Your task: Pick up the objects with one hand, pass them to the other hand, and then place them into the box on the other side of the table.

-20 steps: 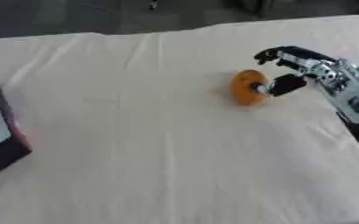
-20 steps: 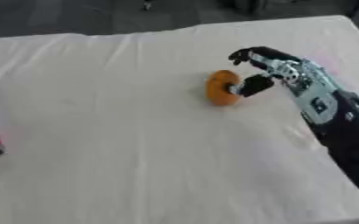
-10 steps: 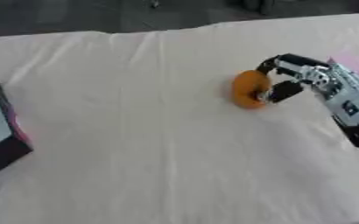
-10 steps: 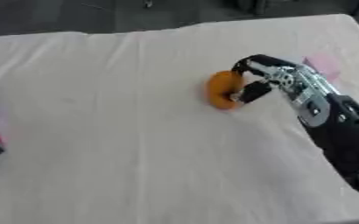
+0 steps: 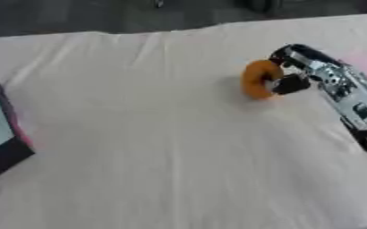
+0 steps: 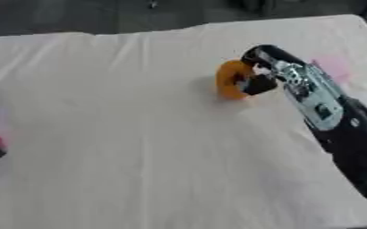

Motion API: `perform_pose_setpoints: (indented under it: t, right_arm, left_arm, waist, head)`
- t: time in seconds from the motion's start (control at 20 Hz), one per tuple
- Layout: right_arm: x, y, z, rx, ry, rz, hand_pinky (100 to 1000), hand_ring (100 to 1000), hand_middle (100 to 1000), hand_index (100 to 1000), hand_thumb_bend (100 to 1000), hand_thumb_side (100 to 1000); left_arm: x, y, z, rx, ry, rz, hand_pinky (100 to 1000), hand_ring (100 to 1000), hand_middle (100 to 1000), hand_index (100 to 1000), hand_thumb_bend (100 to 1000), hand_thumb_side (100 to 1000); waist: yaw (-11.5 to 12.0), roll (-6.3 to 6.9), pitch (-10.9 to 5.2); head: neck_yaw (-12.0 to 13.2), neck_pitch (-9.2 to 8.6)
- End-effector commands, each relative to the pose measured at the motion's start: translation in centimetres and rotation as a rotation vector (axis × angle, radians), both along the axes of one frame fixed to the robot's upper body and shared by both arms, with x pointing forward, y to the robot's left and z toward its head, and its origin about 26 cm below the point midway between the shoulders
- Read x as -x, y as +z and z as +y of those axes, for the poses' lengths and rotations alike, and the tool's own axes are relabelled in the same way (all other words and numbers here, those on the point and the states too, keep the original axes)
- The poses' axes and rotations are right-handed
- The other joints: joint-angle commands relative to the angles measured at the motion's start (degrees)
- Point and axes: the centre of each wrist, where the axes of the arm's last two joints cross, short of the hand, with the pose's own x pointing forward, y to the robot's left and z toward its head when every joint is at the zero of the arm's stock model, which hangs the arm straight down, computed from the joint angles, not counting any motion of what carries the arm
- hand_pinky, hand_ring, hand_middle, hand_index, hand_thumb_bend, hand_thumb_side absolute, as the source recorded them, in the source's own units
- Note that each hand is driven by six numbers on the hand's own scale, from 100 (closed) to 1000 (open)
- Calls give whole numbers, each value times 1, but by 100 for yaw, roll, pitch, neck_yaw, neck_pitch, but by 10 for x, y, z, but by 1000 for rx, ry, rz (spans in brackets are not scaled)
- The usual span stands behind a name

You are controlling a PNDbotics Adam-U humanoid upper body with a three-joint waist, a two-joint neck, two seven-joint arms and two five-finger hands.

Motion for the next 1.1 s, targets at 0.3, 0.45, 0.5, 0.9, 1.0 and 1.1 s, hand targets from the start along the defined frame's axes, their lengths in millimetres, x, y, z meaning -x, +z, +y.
perform_pose_setpoints:
  t: [0.3, 0.45, 0.5, 0.9, 1.0, 1.1]
  right_arm:
    - [40, 45, 35, -116, 173, -174, 829, 750, 453, 522, 100, 100]
    - [45, 44, 51, -144, 237, -182, 825, 747, 454, 524, 100, 100]
    - [45, 43, 56, -148, 249, -183, 824, 746, 454, 523, 100, 100]
    - [32, 34, 82, -157, 311, -203, 822, 743, 452, 522, 100, 100]
    - [30, 33, 87, -156, 331, -206, 823, 743, 452, 521, 100, 100]
    - [27, 32, 91, -147, 347, -207, 823, 742, 452, 521, 100, 100]
  left_arm:
    - [4, 38, -7, -12, -93, -77, 956, 758, 751, 779, 239, 619]
    - [4, 51, -26, -24, -214, -75, 959, 759, 766, 802, 239, 630]
    - [5, 56, -35, -33, -270, -70, 962, 761, 775, 812, 238, 634]
    - [21, 83, -116, -188, -717, 39, 934, 784, 817, 855, 353, 668]
    - [26, 86, -133, -222, -784, 69, 915, 788, 818, 856, 381, 668]
    - [30, 88, -148, -253, -833, 93, 904, 790, 819, 856, 389, 668]
  waist:
    - [-5, 28, -205]
    - [27, 47, -215]
    - [39, 52, -219]
    - [173, 86, -230]
    - [215, 101, -219]
    - [259, 118, -211]
  head:
    - [21, 2]
    - [8, 3]
    - [6, 2]
    - [75, -29]
    - [126, -58]
    - [140, -77]
